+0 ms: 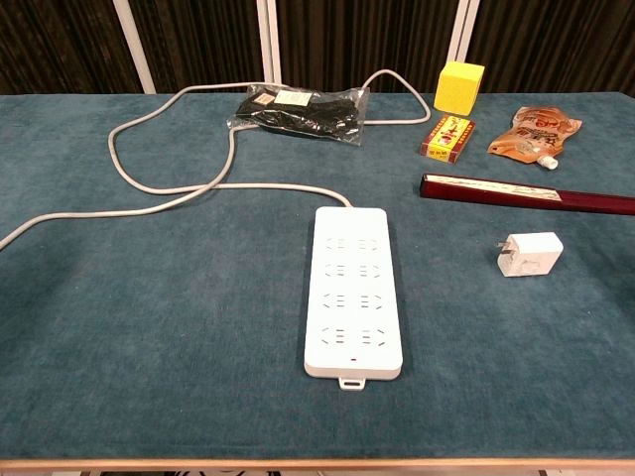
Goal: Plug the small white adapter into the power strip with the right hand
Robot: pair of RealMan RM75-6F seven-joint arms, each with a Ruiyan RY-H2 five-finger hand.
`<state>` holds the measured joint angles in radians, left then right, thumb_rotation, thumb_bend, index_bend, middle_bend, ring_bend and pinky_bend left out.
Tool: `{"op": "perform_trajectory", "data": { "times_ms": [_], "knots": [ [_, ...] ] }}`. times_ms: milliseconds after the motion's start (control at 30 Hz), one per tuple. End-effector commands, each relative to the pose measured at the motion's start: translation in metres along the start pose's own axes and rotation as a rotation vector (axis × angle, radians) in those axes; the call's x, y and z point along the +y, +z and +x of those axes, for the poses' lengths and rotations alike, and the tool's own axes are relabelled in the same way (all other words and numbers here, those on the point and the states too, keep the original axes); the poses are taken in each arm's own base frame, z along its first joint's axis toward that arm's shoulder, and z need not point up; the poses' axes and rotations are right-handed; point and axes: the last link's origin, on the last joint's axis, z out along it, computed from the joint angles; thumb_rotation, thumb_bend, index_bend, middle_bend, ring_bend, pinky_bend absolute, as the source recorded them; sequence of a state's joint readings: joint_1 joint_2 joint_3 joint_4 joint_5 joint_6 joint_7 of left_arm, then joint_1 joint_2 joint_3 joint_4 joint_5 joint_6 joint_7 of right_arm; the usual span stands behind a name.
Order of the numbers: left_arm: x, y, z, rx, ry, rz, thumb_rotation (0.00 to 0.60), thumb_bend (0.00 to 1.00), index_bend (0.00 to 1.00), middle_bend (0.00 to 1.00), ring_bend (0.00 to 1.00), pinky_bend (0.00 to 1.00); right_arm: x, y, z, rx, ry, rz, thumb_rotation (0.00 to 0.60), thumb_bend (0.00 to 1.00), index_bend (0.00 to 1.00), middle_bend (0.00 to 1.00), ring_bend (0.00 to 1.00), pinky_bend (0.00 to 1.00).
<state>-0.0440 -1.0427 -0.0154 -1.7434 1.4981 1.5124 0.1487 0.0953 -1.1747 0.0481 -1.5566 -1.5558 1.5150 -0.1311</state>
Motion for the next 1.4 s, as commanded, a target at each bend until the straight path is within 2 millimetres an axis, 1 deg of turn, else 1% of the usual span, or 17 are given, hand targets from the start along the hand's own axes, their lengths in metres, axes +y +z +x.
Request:
{"op": "perform_trajectory", "data": {
  "times_ms": [33, 433, 633, 733, 833, 900, 1000, 1133, 1167, 1267, 1400],
  "knots": [
    [0.0, 0.0, 0.0, -0.001, 0.0, 0.001, 0.6, 0.09, 0.11, 0.0, 0.0, 0.0, 0.0, 0.0, 0.001, 0.008, 0.005, -0.002, 0.6, 0.27, 0.05, 0.0, 0.12, 0.28],
    [0.001, -0.002, 0.002, 0.015, -0.008, -0.002, 0.6, 0.09, 0.11, 0.0, 0.0, 0.0, -0.002, -0.001, 0.001, 0.003, 0.042, -0.01, 0.6, 0.27, 0.05, 0.0, 0.14, 0.28],
    [0.001, -0.002, 0.004, 0.035, -0.015, -0.012, 0.6, 0.09, 0.11, 0.0, 0.0, 0.0, -0.001, -0.001, 0.0, -0.018, 0.051, -0.019, 0.6, 0.27, 0.05, 0.03, 0.17, 0.28],
    [0.001, -0.002, 0.003, 0.033, -0.02, -0.01, 0.6, 0.09, 0.11, 0.0, 0.0, 0.0, -0.001, -0.003, -0.004, -0.05, 0.045, -0.045, 0.6, 0.27, 0.06, 0.03, 0.19, 0.28],
    [0.001, -0.001, 0.002, 0.026, -0.017, -0.012, 0.6, 0.09, 0.11, 0.0, 0.0, 0.0, -0.005, -0.004, -0.008, -0.099, 0.04, -0.052, 0.6, 0.27, 0.09, 0.05, 0.19, 0.28],
    [0.001, -0.001, 0.002, 0.024, -0.015, -0.011, 0.6, 0.09, 0.11, 0.0, 0.0, 0.0, -0.008, -0.002, -0.009, -0.128, 0.037, -0.046, 0.6, 0.27, 0.1, 0.06, 0.19, 0.28],
    [0.002, -0.001, 0.002, 0.025, -0.015, -0.01, 0.6, 0.09, 0.11, 0.0, 0.0, 0.0, -0.012, 0.013, -0.006, -0.184, 0.035, -0.023, 0.6, 0.27, 0.11, 0.08, 0.19, 0.28],
    [0.002, -0.002, 0.004, 0.034, -0.017, -0.009, 0.6, 0.09, 0.11, 0.0, 0.0, 0.0, -0.021, 0.046, 0.004, -0.304, 0.042, 0.018, 0.6, 0.27, 0.14, 0.12, 0.2, 0.28],
    [0.002, -0.002, 0.004, 0.036, -0.017, -0.009, 0.6, 0.09, 0.11, 0.0, 0.0, 0.0, -0.022, 0.051, 0.005, -0.328, 0.041, 0.025, 0.6, 0.27, 0.15, 0.13, 0.21, 0.28],
    [0.003, -0.002, 0.003, 0.036, -0.014, -0.011, 0.6, 0.09, 0.11, 0.0, 0.0, 0.0, -0.035, 0.074, 0.011, -0.434, 0.038, 0.058, 0.6, 0.27, 0.16, 0.14, 0.21, 0.28],
    [0.005, -0.002, 0.0, 0.025, -0.01, -0.017, 0.6, 0.09, 0.11, 0.0, 0.0, 0.0, -0.05, 0.093, 0.011, -0.547, 0.034, 0.089, 0.6, 0.27, 0.16, 0.14, 0.21, 0.28]
  ]
}}
